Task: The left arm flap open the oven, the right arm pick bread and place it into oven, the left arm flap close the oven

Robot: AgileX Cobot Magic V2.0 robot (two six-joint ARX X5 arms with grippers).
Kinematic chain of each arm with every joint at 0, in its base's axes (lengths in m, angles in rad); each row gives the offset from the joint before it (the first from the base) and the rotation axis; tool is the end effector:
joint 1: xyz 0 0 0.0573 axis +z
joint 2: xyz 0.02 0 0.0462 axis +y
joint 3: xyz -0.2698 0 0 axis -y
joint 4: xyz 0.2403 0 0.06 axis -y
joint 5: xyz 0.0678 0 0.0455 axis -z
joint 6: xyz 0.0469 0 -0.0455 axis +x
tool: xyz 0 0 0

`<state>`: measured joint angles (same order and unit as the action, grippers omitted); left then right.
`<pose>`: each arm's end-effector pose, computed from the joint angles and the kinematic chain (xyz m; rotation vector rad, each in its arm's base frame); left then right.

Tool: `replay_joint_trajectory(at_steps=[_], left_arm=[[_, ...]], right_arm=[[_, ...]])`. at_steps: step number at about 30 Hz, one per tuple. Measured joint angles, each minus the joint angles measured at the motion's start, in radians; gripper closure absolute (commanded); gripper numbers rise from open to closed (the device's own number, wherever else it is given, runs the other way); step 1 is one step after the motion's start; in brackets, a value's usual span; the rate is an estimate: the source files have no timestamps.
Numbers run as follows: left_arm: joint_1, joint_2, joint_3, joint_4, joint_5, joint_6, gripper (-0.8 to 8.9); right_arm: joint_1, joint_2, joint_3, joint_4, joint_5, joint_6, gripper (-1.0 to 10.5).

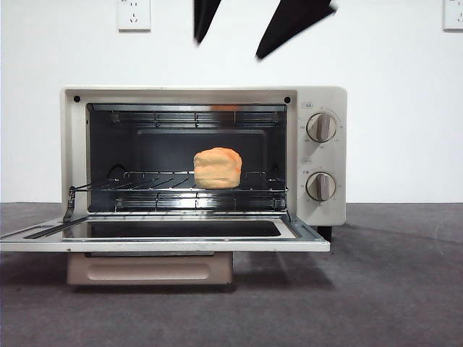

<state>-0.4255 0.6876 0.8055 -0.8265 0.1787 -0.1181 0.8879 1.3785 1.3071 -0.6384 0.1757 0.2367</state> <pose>0.1146 -0.0611 0.2884 -0.0212 0.7463 -0.5351 0.1950 0.2267 0.3368 -0.1477 0.6969 0.5999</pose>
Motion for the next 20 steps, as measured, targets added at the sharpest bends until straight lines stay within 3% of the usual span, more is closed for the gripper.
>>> replay_joint_trajectory(at_steps=[5, 9, 20], left_arm=[[0.000, 0.000, 0.000, 0.000, 0.000, 0.000, 7.97], [0.000, 0.000, 0.000, 0.000, 0.000, 0.000, 7.97], [0.000, 0.000, 0.000, 0.000, 0.000, -0.003, 7.97]], right_arm=[[-0.016, -0.107, -0.002, -0.091, -0.029, -0.063, 5.5], [-0.033, -0.220, -0.056, -0.088, -0.104, -0.080, 5.5], [-0.044, -0.508, -0.355, 0.038, -0.288, -0.101, 5.5]])
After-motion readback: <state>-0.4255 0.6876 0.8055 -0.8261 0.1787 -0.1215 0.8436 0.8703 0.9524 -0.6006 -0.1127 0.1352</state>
